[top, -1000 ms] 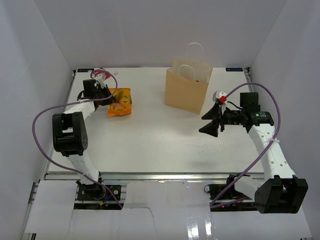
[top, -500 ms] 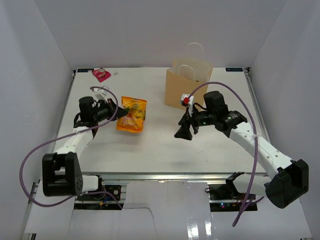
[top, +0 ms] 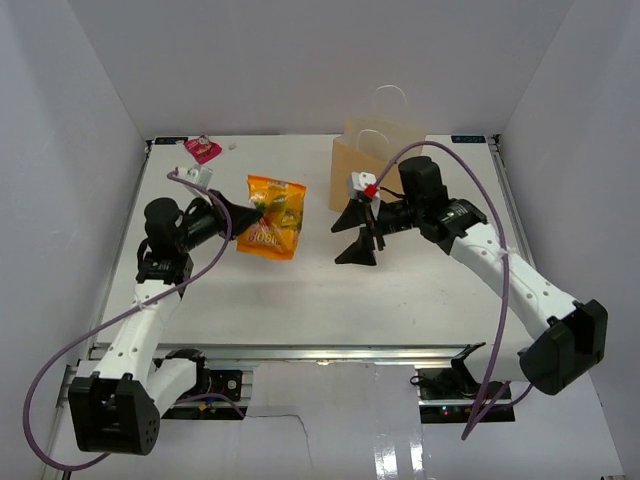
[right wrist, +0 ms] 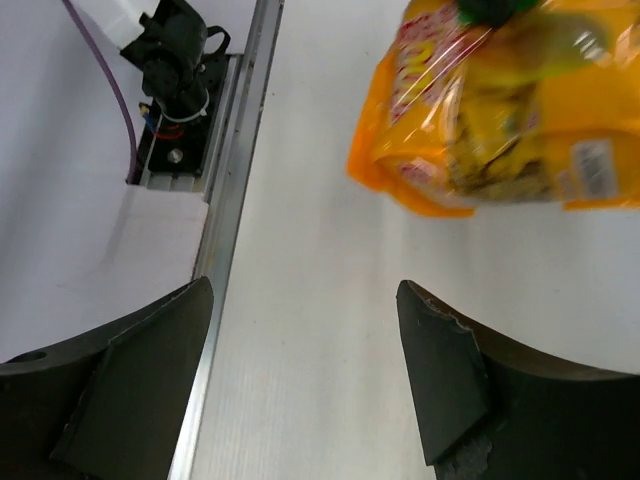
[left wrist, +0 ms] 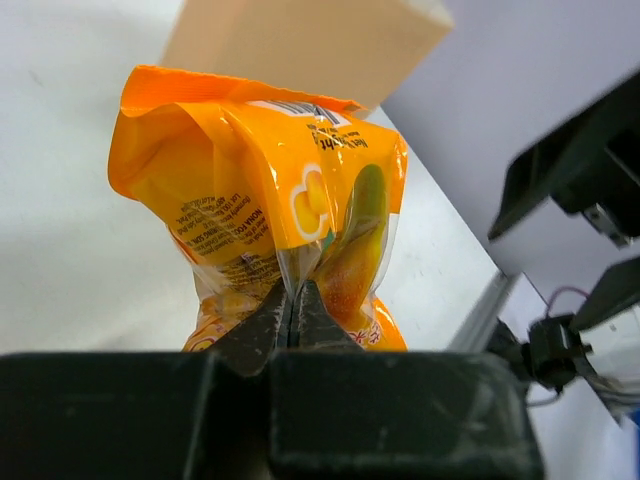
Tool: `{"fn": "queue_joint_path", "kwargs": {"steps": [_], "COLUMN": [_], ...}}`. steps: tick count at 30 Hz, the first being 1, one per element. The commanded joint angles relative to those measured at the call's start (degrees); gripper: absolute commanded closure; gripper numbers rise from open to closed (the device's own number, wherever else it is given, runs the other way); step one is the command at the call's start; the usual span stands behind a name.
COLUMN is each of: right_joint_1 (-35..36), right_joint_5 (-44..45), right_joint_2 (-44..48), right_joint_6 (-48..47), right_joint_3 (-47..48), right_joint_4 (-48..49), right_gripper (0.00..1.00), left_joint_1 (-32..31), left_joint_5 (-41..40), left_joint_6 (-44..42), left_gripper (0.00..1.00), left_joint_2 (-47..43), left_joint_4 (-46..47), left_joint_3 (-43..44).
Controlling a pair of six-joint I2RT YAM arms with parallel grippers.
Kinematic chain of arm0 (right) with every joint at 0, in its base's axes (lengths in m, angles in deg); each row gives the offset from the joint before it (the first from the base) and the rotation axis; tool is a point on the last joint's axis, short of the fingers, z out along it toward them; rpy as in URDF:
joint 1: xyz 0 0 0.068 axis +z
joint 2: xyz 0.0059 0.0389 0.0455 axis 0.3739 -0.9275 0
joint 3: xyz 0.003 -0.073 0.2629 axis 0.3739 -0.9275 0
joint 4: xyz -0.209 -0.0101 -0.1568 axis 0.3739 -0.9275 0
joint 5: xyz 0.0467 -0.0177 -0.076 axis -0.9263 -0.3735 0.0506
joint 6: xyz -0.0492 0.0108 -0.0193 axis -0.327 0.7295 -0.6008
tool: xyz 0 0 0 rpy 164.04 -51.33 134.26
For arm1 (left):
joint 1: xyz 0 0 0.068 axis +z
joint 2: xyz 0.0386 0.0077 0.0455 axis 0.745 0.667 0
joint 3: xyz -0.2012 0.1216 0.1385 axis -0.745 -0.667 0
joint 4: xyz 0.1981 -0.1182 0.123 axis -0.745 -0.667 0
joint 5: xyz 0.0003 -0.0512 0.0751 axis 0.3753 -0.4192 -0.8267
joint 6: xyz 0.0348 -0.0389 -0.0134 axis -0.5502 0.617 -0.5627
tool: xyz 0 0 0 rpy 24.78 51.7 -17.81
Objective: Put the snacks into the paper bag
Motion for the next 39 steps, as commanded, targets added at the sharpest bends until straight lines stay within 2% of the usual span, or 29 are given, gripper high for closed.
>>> {"fn": "queue_joint_path", "kwargs": {"steps": [1, 5, 7, 10, 13, 14, 21, 26, 39], "right_joint_1": [-4.15, -10.2, -12.06, -17.14, -21.8, -22.96, -29.64, -32.02, -33.25], "right_joint_5": [-7.34, -4.1, -1.98, 0.22, 1.09, 1.45, 1.19, 0.75, 0.57], "right_joint_2": [7.1, 13.95, 15.63, 19.58, 21.35, 22.31, 26.45, 27.77, 27.95], "right_joint_6": [-22.11, -21.24, -19.49, -15.01, -12.98, -12.8, -10.69, -9.72, -8.85], "right_joint_3": [-1.05, -6.58, -9.4, -13.27, -15.39, -16.35, -20.39, -22.6, -24.09], "right_joint_4": [-11.3, -10.95, -10.52, -7.36, -6.21, -6.21, -6.47, -6.29, -4.8], "right_gripper": [0.21, 0.21, 0.22, 0.22, 0.22, 0.22, 0.22, 0.22, 0.21], "left_joint_1": [0.34, -0.09, -1.06, -5.0, -8.0, -9.75, -14.77, -17.93, -22.59], "left_joint_5": [-4.87, -3.74, -3.55, -3.29, -2.85, -2.85, -6.19, -5.93, -5.49], "left_joint_6": [-4.46, -8.33, -11.04, -15.62, -20.36, -21.25, -21.96, -19.85, -20.03], "left_gripper": [1.0, 1.0, 1.0, 1.0, 1.0, 1.0, 1.0, 1.0, 1.0], "left_joint_2": [2.04, 15.81, 20.58, 29.9, 39.13, 43.41, 59.07, 64.02, 63.59], "left_joint_4": [7.13, 7.22, 7.22, 7.3, 7.22, 7.3, 7.39, 7.65, 7.83], "left_joint_3": [12.36, 29.9, 35.82, 51.26, 60.52, 66.29, 88.45, 95.44, 89.56]}}
